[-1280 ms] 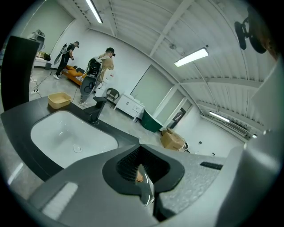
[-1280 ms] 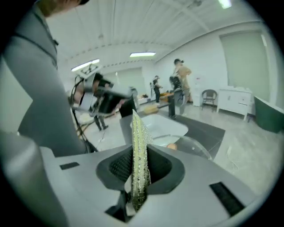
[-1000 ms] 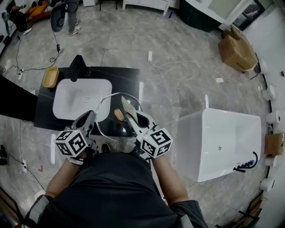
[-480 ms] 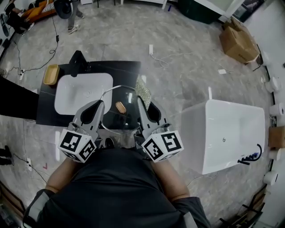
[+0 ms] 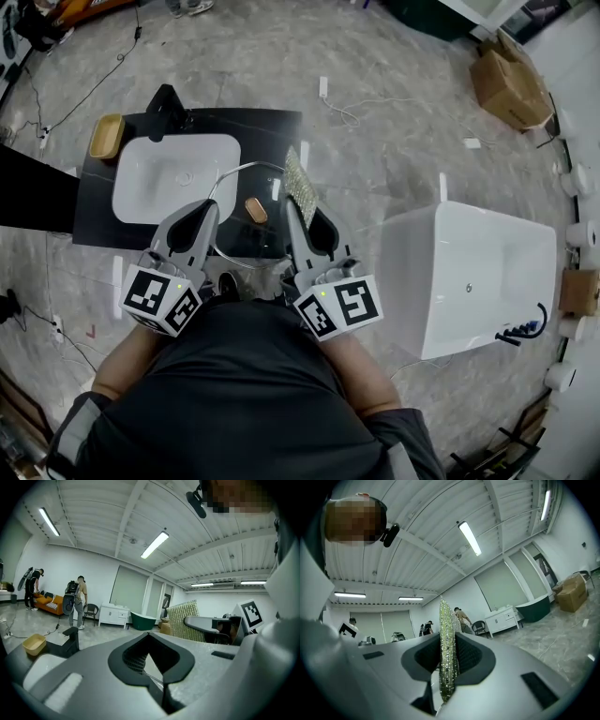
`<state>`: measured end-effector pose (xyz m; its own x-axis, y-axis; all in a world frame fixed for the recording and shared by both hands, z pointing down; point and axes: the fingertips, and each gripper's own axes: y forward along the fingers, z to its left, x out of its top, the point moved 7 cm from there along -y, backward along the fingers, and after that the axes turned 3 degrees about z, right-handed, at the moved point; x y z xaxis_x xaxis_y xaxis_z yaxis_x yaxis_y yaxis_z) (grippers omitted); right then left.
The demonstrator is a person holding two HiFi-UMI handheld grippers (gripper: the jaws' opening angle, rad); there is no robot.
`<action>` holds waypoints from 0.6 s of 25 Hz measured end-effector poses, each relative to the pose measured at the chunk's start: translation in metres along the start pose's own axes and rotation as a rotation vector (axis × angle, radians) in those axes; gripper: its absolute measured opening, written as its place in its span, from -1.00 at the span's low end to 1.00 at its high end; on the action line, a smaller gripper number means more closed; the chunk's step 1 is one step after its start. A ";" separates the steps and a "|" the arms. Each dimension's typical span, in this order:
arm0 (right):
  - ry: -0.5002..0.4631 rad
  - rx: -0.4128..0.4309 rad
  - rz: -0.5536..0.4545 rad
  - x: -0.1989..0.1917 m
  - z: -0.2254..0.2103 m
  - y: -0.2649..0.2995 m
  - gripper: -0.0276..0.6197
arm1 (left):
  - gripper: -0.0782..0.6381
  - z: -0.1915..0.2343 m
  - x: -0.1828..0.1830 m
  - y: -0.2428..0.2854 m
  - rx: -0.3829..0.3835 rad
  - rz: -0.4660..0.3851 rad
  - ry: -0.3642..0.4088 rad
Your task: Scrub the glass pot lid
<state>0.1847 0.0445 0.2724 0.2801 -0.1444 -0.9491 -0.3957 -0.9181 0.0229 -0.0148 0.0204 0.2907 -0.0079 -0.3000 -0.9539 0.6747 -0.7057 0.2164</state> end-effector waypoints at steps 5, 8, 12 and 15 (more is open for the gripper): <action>-0.022 0.009 0.009 -0.003 0.001 0.005 -0.71 | -0.78 -0.005 0.003 0.000 -0.060 -0.067 -0.018; -0.024 0.012 0.015 -0.006 0.000 0.008 -0.71 | -0.78 -0.005 0.003 0.002 -0.067 -0.073 -0.008; -0.014 0.010 0.023 -0.008 -0.004 0.011 -0.71 | -0.78 -0.004 -0.001 0.006 -0.064 -0.061 -0.011; -0.010 0.014 0.025 -0.009 -0.006 0.012 -0.71 | -0.78 -0.004 -0.003 0.009 -0.065 -0.052 -0.013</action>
<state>0.1826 0.0330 0.2834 0.2613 -0.1632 -0.9514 -0.4144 -0.9091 0.0421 -0.0059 0.0175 0.2949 -0.0539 -0.2724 -0.9607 0.7194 -0.6778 0.1519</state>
